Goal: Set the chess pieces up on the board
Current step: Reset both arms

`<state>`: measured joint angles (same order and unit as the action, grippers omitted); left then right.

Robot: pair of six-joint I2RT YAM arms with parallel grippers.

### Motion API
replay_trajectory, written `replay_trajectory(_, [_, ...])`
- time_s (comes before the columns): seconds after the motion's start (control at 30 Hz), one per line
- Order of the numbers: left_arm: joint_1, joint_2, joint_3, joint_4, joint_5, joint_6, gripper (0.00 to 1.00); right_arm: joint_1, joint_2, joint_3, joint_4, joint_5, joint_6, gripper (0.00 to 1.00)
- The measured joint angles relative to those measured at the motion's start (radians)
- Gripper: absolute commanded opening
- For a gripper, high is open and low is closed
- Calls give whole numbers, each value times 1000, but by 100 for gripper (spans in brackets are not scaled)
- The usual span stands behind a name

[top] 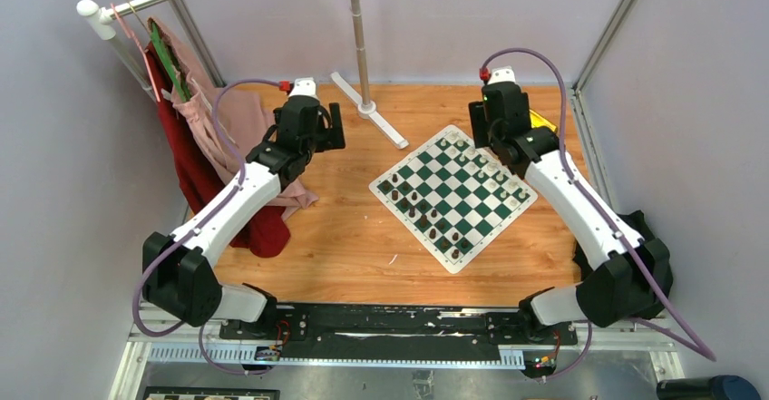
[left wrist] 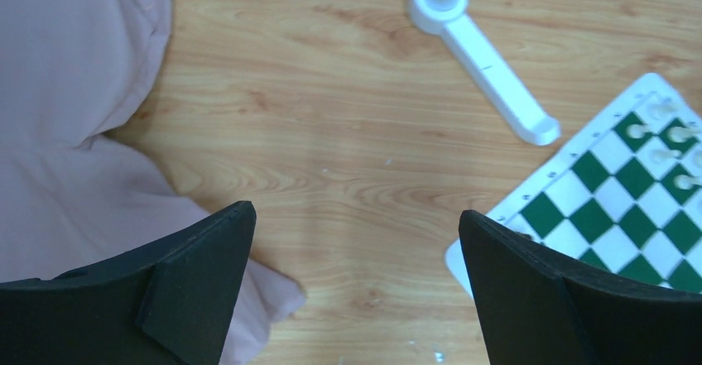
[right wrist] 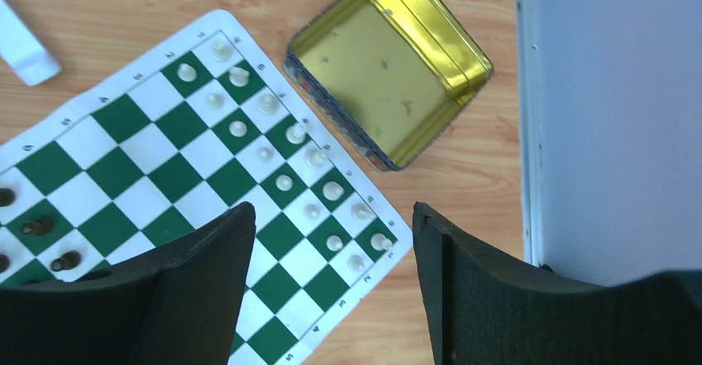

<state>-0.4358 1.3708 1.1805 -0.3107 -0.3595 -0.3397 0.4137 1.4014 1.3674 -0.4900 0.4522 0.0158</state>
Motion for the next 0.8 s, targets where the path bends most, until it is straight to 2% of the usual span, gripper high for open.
replay_trajectory(0.13, [47, -35, -97, 39, -4, 8, 100, -13, -69, -72, 4, 48, 11, 75])
replay_trajectory(0.4, [53, -169, -269, 150, -15, 54, 100, -17, -135, -185, 29, 71, 34, 76])
replay_trajectory(0.63, [53, -217, -336, 196, -24, 91, 100, -17, -212, -294, 97, 81, 37, 77])
replay_trajectory(0.73, [53, -220, -342, 205, -27, 101, 100, -17, -228, -312, 122, 97, 36, 74])
replay_trajectory(0.8, [53, -221, -343, 212, -27, 103, 100, -17, -228, -316, 135, 101, 37, 77])
